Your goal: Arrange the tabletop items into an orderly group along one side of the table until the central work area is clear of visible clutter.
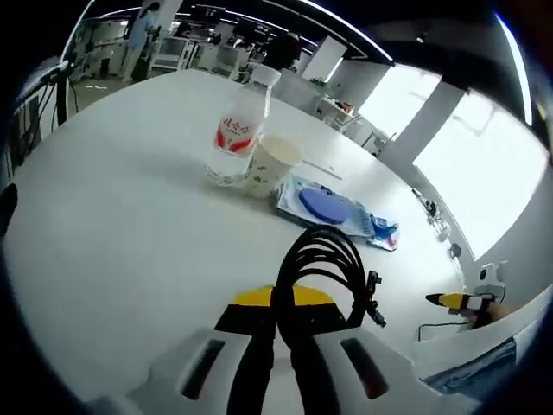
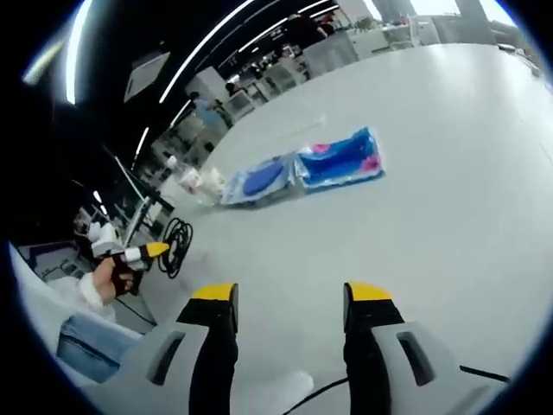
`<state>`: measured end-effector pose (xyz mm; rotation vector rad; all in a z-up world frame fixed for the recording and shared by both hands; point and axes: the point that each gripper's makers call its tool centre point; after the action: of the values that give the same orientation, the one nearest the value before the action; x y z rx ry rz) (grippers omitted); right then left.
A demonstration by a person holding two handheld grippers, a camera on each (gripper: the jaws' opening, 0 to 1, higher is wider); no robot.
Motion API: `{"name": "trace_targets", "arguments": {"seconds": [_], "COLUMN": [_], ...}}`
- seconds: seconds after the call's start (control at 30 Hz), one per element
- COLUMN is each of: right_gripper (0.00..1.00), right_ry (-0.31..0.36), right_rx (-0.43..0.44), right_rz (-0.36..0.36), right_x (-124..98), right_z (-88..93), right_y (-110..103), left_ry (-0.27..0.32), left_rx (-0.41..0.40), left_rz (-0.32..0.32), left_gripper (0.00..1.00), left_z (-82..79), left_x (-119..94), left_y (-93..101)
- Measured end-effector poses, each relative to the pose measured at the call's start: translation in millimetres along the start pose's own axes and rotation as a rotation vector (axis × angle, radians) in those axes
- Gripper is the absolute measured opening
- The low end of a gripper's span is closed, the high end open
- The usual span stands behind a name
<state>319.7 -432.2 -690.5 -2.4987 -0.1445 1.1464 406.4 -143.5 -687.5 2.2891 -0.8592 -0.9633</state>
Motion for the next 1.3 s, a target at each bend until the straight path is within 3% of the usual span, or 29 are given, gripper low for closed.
{"name": "trace_targets", "arguments": {"seconds": [0.37,0.6,0.8,0.9,1.1,1.3], "right_gripper": [0.5,0.51,0.55,0.55,0.51,0.32], "right_ry": [-0.024,-0.048,-0.055,-0.067,-0.089,-0.091], "right_rx": [-0.024,-0.027,0.044,0.062,0.027,0.051], "right_rz": [-0.143,-0.244,-0.353,-0.369,-0.359,-0.347], "right_x": [5.0,12.6,11.7,15.5,16.3,14.7], "right_z": [-8.4,-14.0,-22.3,-20.0,-9.5,-8.1], "right_y": [-51.3,-88.3,-120.2,-126.4,-127.9,-119.3], "left_ry": [-0.022,-0.002,-0.031,-0.033,-0.062,-0.083], "left_rx": [0.012,-0.018,0.022,0.025,0.081,0.126], "left_rz": [0.103,0.156,0.198,0.273,0.304,0.299], "left_gripper": [0.01,0.01,0.01,0.01,0.02,0.02], "left_z": [2.7,-0.6,6.3,8.6,15.8,20.2], "left_x": [29.4,38.6,49.4,54.9,63.1,64.9], "left_y": [41.7,64.7,88.2,109.3,131.6,135.7]}}
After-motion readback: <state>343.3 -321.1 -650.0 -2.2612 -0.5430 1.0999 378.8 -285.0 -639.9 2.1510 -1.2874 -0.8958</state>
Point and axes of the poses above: the point that each gripper's makers call its tool centre point, and the gripper's own axes: x roughly forward along the fingers, y roughly to its right, z roughly out of its underside, and after that the axes turned 15 degrees about z, right-handed
